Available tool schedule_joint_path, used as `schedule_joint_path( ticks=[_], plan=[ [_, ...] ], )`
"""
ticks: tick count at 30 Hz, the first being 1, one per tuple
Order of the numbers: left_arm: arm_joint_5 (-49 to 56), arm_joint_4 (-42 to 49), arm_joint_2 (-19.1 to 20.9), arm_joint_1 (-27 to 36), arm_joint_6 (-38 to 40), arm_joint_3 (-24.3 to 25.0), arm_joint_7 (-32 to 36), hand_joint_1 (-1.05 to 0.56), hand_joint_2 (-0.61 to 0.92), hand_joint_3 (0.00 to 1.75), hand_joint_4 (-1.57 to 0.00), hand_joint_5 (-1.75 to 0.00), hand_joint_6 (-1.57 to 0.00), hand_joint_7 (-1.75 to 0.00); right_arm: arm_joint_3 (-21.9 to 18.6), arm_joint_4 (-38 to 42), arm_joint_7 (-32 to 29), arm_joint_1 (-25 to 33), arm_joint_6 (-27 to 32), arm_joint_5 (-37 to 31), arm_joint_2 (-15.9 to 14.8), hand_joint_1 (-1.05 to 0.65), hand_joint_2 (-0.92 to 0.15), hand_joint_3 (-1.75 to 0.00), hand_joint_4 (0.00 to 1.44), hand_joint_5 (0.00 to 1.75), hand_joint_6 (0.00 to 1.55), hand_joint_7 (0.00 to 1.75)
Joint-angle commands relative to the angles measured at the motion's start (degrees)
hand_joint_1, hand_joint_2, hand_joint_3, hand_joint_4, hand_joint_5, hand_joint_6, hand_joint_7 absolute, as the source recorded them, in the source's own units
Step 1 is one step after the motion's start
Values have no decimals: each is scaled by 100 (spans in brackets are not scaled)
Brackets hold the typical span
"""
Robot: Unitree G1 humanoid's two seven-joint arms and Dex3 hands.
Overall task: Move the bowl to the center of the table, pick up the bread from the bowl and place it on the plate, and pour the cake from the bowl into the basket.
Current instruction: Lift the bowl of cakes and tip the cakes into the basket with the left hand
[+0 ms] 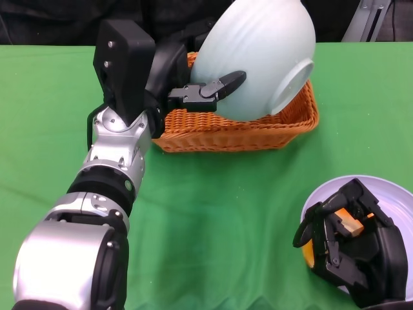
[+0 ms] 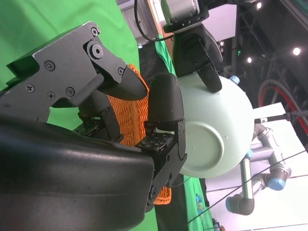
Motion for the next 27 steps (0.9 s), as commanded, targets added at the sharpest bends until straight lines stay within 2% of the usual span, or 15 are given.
schedule_joint_path(
  ticks=[1,10,21,27],
  plan=[
    [-111,-80,30,-279,98,87,45,-15,64,96,-63,-175,-65,-143,-14,16,41,28,76,36,-57,-14,-54,-122,76,175,52,164],
    [-375,-54,17,-395,637,345,-29,-9,65,98,-66,-175,-67,-142,-52,15,68,21,76,27,-52,-14,-53,-121,77,175,53,162],
    [-538,-117,-53,-663,1160,521,192,-10,66,94,-69,-175,-70,-142,-87,-472,-144,114,569,44,-132,-17,-51,-123,73,175,53,160],
    [-611,-88,-83,-758,1256,577,248,-11,64,98,-73,-175,-75,-135,-143,-570,-75,92,662,124,-190,-19,-49,-123,73,175,54,159]
  ],
)
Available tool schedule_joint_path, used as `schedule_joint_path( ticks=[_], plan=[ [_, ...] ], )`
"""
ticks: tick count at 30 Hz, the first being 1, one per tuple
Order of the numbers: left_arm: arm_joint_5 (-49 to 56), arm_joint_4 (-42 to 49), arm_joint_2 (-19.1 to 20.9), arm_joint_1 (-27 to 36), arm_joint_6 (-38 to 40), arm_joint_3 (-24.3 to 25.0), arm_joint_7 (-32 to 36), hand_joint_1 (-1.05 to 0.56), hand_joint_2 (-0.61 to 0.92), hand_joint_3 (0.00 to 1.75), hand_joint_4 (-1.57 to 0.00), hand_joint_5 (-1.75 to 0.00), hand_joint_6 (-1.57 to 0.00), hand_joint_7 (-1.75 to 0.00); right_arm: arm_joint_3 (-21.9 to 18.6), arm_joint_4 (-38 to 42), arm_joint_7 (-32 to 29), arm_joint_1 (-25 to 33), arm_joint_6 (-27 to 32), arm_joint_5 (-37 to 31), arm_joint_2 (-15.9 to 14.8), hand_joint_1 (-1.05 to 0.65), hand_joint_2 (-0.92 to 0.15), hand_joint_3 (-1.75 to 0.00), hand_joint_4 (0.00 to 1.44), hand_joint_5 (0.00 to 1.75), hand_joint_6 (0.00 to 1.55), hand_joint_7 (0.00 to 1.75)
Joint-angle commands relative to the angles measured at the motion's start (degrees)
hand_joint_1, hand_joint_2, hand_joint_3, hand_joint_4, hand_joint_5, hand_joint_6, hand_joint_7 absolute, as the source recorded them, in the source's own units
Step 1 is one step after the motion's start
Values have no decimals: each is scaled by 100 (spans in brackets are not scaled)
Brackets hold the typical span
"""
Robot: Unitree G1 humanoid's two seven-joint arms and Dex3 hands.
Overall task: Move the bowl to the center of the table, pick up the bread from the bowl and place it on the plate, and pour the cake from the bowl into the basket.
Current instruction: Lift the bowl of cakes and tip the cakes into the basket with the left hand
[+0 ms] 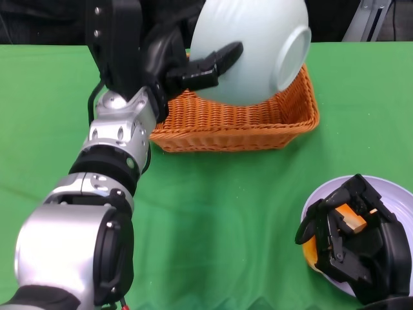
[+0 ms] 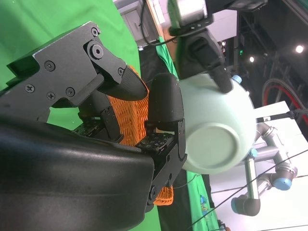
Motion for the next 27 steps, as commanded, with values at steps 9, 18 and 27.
schedule_joint_path(
  ticks=[9,18,27],
  plan=[
    [-248,-107,-95,-377,391,213,200,-10,66,94,-72,-175,-75,-134,-85,-204,-94,70,78,-61,-176,-21,-50,-124,73,175,53,161],
    [-448,-82,-96,-497,701,376,107,-11,71,91,-72,-175,-73,-141,-97,-223,-38,68,40,9,-214,-23,-50,-120,73,175,51,163],
    [-665,-26,-89,-599,1086,629,200,-11,75,84,-69,-175,-71,-140,-186,-115,111,-4,4,175,-182,-22,-47,-122,75,175,54,159]
  ],
)
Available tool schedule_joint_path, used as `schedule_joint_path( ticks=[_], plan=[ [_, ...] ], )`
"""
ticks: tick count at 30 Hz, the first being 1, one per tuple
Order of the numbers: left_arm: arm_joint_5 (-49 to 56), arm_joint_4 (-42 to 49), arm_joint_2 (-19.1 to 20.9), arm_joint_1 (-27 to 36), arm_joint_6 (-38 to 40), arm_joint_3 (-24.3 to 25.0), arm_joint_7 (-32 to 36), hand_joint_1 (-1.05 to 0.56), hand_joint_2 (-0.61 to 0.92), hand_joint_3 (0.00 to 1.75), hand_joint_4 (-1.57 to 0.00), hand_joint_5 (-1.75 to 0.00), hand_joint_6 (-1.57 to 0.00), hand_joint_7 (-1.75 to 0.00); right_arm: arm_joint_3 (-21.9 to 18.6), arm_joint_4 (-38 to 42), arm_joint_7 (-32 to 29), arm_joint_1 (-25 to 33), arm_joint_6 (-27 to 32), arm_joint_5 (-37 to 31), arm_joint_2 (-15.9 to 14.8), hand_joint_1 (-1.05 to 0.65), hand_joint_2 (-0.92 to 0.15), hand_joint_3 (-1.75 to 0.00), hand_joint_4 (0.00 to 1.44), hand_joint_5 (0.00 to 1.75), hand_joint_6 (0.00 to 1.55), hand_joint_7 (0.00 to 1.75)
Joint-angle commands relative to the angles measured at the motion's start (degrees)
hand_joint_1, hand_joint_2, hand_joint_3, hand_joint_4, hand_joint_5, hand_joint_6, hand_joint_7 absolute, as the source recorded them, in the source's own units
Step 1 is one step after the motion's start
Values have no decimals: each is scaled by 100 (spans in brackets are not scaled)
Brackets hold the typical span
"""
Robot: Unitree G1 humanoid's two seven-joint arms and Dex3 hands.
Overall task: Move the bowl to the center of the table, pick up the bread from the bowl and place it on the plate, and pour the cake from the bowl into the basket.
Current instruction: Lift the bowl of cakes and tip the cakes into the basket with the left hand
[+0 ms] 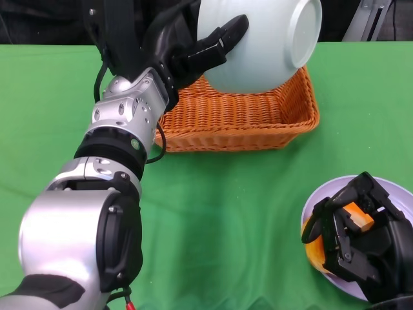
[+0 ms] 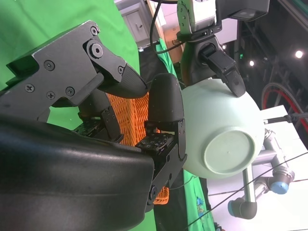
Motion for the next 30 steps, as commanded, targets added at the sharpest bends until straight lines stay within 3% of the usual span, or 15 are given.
schedule_joint_path(
  ticks=[1,22,30],
  plan=[
    [-162,-18,39,-266,62,113,55,-11,75,83,-68,-175,-71,-140,-81,16,-5,-24,-36,82,-25,-22,-47,-122,75,175,54,159],
    [-778,168,155,-528,1077,766,392,-12,79,80,-73,-175,-74,-149,-97,1,17,-12,-8,42,-20,-21,-45,-127,74,175,55,160],
    [-974,229,233,-591,1421,1028,464,-11,75,86,-72,-175,-61,-167,-106,72,50,-37,-24,38,-14,-20,-45,-127,75,175,55,160]
  ],
)
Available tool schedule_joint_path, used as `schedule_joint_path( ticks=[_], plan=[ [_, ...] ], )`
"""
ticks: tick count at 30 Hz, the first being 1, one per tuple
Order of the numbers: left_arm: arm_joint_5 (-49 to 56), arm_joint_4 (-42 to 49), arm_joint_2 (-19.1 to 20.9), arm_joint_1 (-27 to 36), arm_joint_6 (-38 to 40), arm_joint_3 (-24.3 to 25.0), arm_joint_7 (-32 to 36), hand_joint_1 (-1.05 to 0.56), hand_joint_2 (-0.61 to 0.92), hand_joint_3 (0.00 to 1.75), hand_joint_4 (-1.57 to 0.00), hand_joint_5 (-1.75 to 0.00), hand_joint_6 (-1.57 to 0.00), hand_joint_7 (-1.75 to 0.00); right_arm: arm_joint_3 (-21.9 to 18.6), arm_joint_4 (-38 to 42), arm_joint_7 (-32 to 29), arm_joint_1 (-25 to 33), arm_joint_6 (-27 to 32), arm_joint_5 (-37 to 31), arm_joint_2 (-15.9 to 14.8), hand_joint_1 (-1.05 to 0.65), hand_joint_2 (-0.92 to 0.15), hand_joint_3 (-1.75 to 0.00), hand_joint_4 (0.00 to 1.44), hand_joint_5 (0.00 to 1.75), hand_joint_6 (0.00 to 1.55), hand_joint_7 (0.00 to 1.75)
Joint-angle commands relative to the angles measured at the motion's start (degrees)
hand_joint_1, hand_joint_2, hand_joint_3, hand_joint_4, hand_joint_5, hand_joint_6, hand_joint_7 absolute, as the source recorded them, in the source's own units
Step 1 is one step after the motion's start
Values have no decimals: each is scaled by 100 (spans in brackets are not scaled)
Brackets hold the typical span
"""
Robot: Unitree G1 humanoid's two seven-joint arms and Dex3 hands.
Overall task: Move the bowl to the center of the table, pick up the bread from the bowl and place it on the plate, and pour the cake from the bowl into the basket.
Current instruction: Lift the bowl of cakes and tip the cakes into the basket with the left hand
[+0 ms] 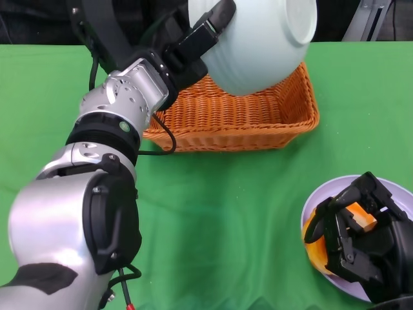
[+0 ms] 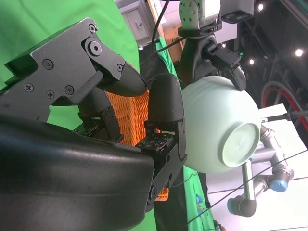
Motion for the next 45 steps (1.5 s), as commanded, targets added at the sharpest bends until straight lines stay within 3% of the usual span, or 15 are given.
schedule_joint_path(
  ticks=[1,22,28,36,45],
  plan=[
    [-145,-16,116,-253,76,91,52,-11,74,86,-72,-175,-59,-168,-24,13,-36,-13,-13,22,-20,-21,-45,-127,74,175,55,160],
    [-539,16,144,-371,577,461,344,-14,77,78,-71,-175,-56,-169,-14,178,21,-54,-195,-21,6,-23,-43,-129,76,175,54,162],
    [-597,18,121,-380,642,500,380,-13,75,83,-73,-175,-61,-168,-10,172,36,-37,-200,-34,3,-22,-42,-130,75,175,54,162],
    [-625,9,111,-387,696,539,362,-12,72,88,-72,-175,-61,-168,22,72,-72,4,-116,-111,-15,-22,-48,-123,74,175,52,163],
    [-372,-115,105,-317,531,210,64,-13,72,90,-70,-175,-59,-167,2,129,52,-13,-177,-10,-18,-22,-47,-123,74,175,51,165]
  ],
)
